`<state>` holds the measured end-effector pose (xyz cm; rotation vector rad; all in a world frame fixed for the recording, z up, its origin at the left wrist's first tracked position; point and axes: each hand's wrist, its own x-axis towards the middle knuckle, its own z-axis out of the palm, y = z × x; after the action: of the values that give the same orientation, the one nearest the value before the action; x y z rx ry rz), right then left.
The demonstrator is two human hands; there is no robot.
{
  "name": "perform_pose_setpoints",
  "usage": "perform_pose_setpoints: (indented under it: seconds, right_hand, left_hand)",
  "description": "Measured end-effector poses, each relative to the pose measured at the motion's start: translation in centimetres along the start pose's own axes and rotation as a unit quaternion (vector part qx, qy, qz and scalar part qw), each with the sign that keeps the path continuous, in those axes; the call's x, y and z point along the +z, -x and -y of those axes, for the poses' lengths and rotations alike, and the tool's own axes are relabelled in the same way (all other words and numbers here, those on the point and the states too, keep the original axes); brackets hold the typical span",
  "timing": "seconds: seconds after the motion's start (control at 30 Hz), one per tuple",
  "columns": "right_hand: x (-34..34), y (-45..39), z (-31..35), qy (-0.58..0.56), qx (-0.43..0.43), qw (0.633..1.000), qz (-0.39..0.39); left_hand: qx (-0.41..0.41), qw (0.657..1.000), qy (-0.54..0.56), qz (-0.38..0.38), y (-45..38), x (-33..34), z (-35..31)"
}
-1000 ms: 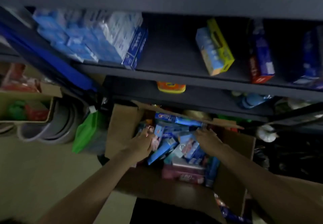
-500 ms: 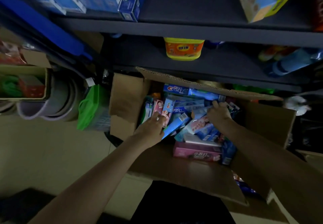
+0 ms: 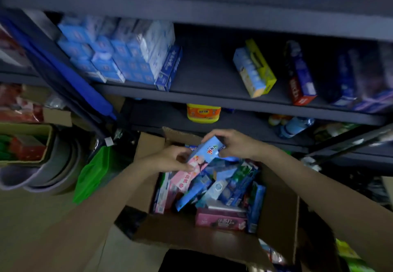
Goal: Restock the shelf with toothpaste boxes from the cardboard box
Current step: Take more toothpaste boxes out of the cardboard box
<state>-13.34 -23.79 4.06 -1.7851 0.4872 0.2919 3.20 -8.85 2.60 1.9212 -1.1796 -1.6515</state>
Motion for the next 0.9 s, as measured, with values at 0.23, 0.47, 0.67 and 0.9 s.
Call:
perform_pose_setpoints:
  seconds: [0.23, 0.47, 0.67, 0.9]
  right_hand:
    - [-2.2, 0.6, 9.3, -0.166, -0.029, 0.983, -0.073]
    - [-0.7, -1.4, 17.0, -0.082, -0.126, 0.975, -0.164]
    - [-2.8, -4.6, 24.3, 0.034, -0.200, 0.930, -0.307]
    - [-4.9, -12.2, 31.2, 0.073, -0.171, 0.904, -0.385]
  left_hand:
    - [0.123, 0.929, 0.332, -0.106, 6.9, -7.0, -5.6]
    - [0.236, 0.837, 0.449, -0.204, 10.0, -10.1, -8.5]
    - [0.238, 0.808, 0.410, -0.351, 12.6, -14.5, -9.6]
    - [0.195, 0.781, 0.341, -0.485, 14.3, -17.5, -9.0]
